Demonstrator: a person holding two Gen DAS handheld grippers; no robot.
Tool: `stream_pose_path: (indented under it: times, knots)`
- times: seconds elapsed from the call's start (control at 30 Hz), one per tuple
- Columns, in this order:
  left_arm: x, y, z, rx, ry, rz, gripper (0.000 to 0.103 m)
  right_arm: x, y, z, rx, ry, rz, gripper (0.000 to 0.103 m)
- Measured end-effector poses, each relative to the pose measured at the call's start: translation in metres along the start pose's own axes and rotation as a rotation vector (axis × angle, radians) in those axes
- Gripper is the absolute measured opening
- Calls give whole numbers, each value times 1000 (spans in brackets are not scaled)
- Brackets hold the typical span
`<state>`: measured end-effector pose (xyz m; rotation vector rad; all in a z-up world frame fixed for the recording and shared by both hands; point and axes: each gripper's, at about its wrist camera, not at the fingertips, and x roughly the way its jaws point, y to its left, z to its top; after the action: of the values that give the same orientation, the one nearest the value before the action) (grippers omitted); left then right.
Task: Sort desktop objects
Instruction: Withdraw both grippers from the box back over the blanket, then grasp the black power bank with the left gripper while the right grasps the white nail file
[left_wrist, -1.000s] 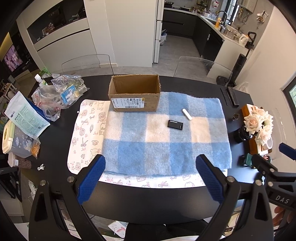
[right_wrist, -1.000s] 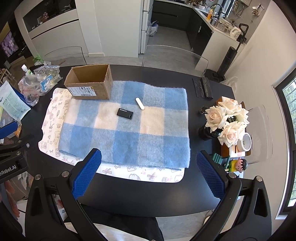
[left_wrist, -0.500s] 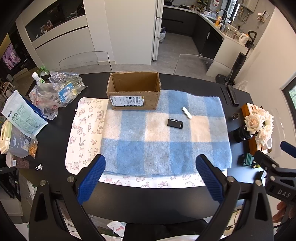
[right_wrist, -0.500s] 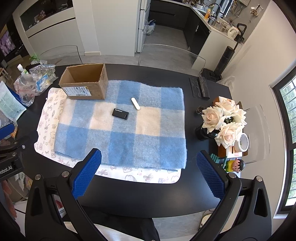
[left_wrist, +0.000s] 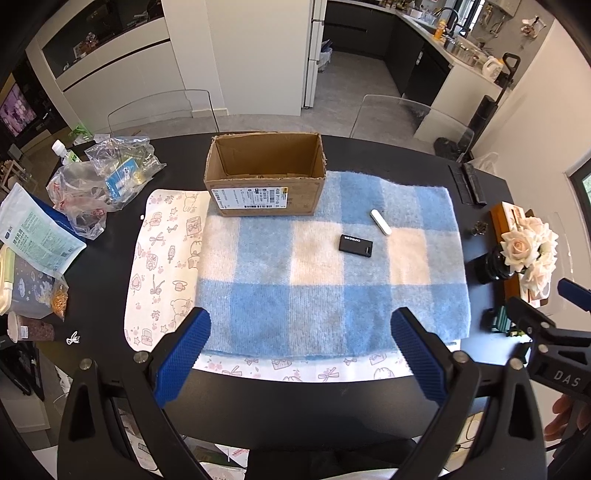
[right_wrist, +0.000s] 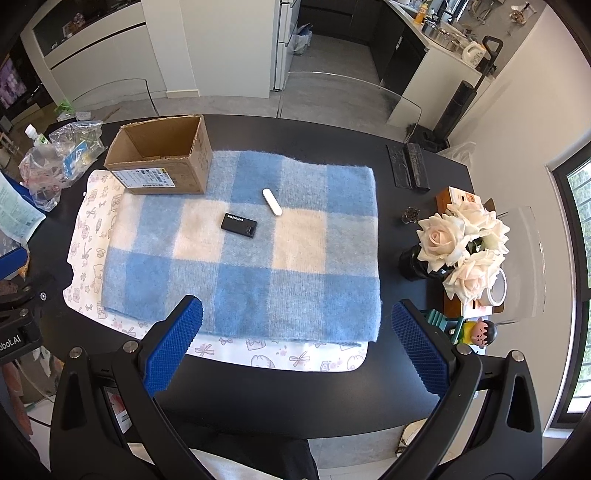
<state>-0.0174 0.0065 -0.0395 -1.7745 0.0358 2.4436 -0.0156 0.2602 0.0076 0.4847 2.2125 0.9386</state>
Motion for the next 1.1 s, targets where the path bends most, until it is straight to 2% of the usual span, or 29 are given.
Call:
stream_pose_path:
  times: [0.33,0.6,0.83,1.1]
  knots:
    - [43,-11,36,-8,42,-6,98,44,-6,45,-10,42,12,103]
    - [93,-21,60,-34,91,8,98,95,-12,84,-31,78,22,103]
    - [148,-24,59,-89,119,13,98,149,-11,104,-59,105,27,103]
    - [212,-33,49,-127,156,8,98,221,0,106,-105,148,61,103]
